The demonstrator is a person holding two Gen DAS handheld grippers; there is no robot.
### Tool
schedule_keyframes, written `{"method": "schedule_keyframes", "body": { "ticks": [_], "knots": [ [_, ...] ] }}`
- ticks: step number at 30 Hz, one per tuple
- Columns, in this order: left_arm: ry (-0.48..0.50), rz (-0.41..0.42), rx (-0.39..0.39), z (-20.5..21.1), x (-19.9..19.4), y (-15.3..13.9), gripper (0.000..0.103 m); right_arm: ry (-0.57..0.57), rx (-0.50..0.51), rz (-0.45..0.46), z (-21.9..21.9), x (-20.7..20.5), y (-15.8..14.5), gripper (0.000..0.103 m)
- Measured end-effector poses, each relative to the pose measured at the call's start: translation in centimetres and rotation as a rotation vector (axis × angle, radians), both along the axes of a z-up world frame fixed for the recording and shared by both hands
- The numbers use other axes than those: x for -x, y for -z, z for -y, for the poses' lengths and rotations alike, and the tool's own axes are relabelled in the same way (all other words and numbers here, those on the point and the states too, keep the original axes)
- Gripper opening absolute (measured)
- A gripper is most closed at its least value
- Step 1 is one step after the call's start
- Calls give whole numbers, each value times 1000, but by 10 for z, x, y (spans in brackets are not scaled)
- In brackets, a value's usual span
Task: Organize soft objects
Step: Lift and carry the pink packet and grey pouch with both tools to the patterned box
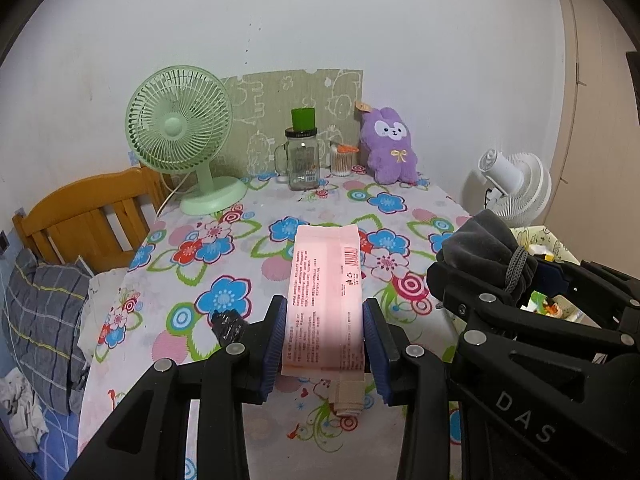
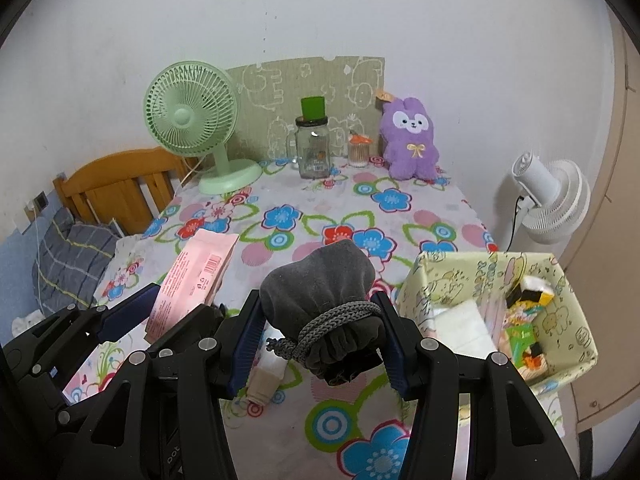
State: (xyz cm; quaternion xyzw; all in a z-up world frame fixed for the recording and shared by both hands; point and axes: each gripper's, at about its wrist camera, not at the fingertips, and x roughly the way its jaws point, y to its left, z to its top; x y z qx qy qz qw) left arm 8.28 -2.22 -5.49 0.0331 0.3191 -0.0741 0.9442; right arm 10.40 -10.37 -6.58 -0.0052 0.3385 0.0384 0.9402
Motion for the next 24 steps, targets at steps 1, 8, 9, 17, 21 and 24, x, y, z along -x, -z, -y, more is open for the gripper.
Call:
{"method": "schedule_keyframes", "body": {
  "ticks": [1, 8, 9, 17, 21, 24],
  "knots": [
    [0, 1, -1, 2, -1, -1, 39, -1, 0, 3, 1, 0, -1, 57],
    [11, 10, -1, 21, -6, -6, 39, 8, -6, 16, 19, -4, -6, 57],
    [14, 10, -2, 23, -7, -7, 39, 10, -6, 18, 22, -4, -7, 57],
    [48, 19, -5, 47, -11, -12, 39, 39, -5, 37, 47, -4, -13, 57],
    [71, 23, -11, 60, -12, -12, 39, 60, -1, 41, 60, -3, -14, 57],
    [91, 23, -17, 70, -14, -12, 39, 81, -1, 43, 70, -2, -15, 57]
  ]
}}
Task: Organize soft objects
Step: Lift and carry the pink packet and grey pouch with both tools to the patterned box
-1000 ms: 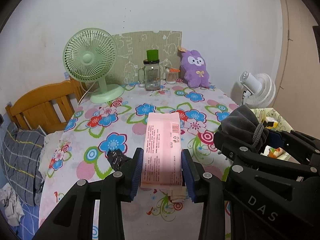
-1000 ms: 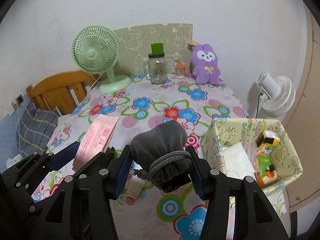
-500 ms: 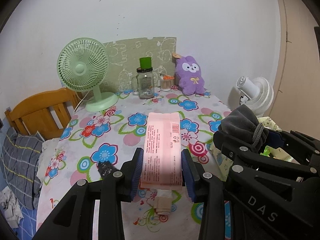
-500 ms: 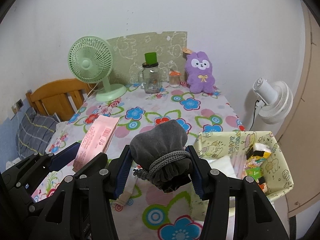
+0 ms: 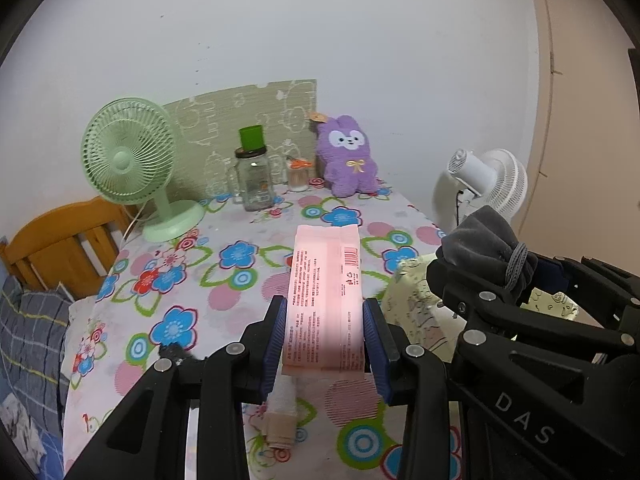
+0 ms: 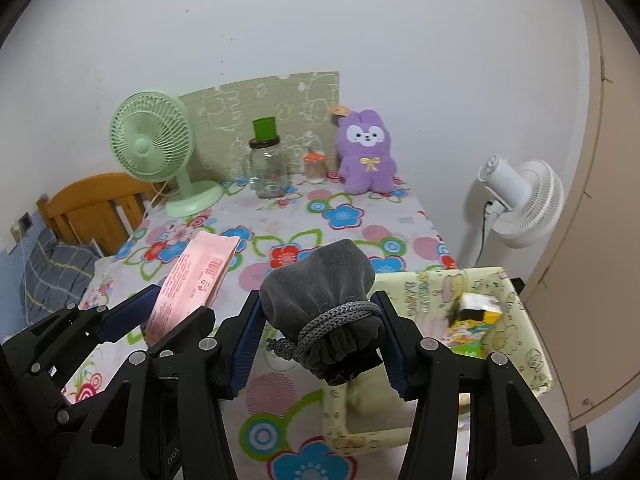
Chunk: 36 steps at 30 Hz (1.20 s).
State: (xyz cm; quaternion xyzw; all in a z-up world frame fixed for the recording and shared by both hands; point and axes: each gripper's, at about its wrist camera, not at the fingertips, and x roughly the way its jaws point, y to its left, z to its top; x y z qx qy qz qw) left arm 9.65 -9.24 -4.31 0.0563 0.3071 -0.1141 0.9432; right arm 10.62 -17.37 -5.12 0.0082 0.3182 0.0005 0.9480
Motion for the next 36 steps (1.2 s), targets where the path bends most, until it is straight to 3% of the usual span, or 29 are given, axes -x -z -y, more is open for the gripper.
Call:
{"method": "schedule_keyframes", "body": {
  "ticks": [36],
  "knots": [
    [249, -16, -34, 125, -8, 12, 39, 201, -12, -6, 111, 5, 11, 57]
  ]
}}
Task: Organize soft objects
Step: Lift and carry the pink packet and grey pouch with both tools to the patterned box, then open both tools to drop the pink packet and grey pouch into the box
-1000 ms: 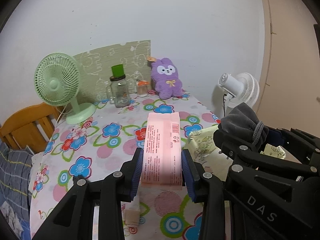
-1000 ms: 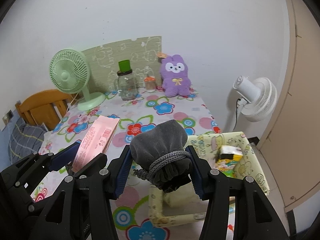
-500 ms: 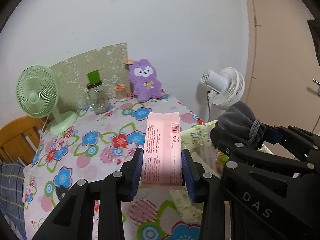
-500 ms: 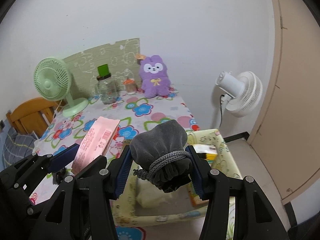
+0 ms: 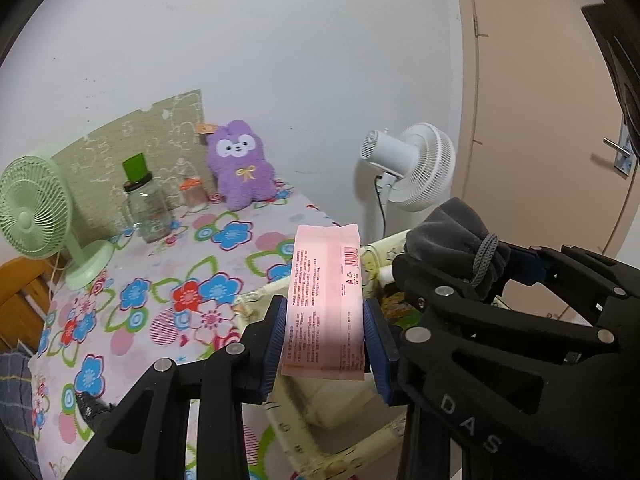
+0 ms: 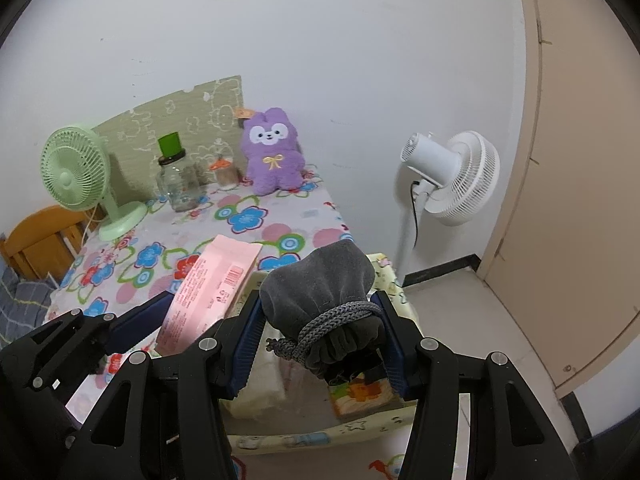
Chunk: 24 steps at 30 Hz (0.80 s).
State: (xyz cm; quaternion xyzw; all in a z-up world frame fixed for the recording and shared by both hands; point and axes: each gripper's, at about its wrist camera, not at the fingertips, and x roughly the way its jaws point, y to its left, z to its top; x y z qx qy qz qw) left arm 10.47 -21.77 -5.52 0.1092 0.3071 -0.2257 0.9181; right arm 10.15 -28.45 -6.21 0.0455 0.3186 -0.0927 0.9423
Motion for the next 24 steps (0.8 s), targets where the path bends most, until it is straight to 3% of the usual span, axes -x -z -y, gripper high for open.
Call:
{"method": "schedule_keyframes", "body": {
  "ticks": [16, 17, 20, 24],
  "knots": [
    [58, -72, -17, 31, -17, 22, 40, 40, -25, -46, 30, -10, 22, 57],
    [64, -76, -22, 32, -17, 23, 42, 38, -31, -53, 31, -11, 24, 57],
    [67, -78, -36, 34, -18, 27, 59, 36, -38, -65, 32, -14, 29, 57],
    [67, -85, -42, 31, -19, 30, 67, 26, -47, -77, 31, -19, 34, 57]
  ]
}}
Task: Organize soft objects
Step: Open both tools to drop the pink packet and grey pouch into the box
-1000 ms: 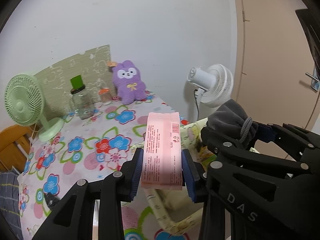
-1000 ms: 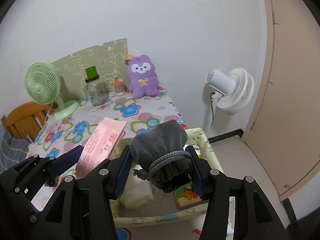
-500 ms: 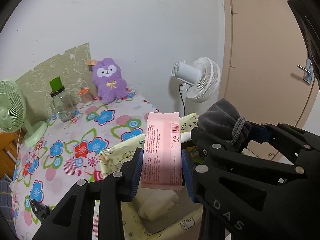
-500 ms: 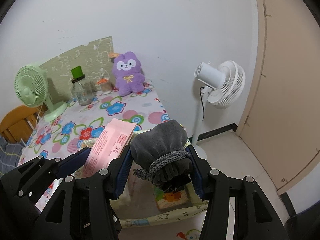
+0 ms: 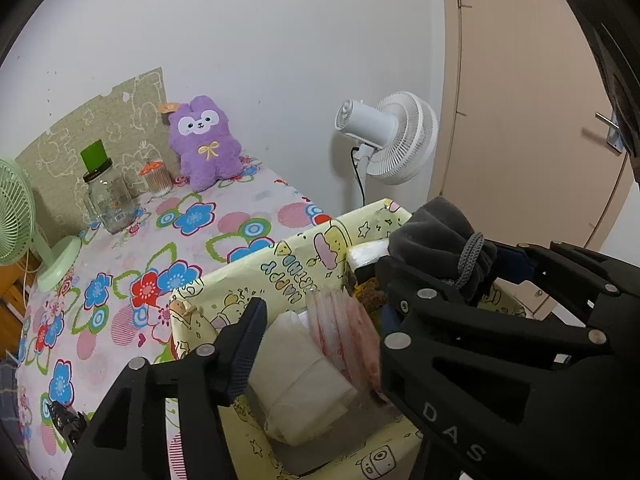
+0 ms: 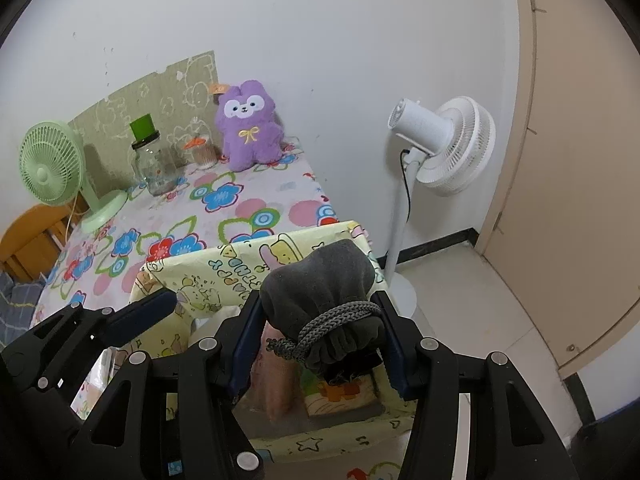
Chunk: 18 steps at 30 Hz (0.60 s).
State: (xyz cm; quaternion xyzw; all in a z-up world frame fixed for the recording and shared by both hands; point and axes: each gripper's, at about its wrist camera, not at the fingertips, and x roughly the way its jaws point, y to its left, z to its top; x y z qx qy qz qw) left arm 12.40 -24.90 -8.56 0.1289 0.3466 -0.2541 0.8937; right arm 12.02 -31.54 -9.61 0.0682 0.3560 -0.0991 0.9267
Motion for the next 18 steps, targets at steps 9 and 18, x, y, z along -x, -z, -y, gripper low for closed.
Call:
{"method": "schedule_keyframes", "body": {
  "ticks": [9, 18],
  "knots": [
    [-23, -38, -21, -11, -6, 11, 73, -29, -42, -44, -7, -9, 14, 57],
    [-25, -51, -25, -18, -3, 15, 82, -21, -42, -55, -16, -7, 20, 81]
  ]
}}
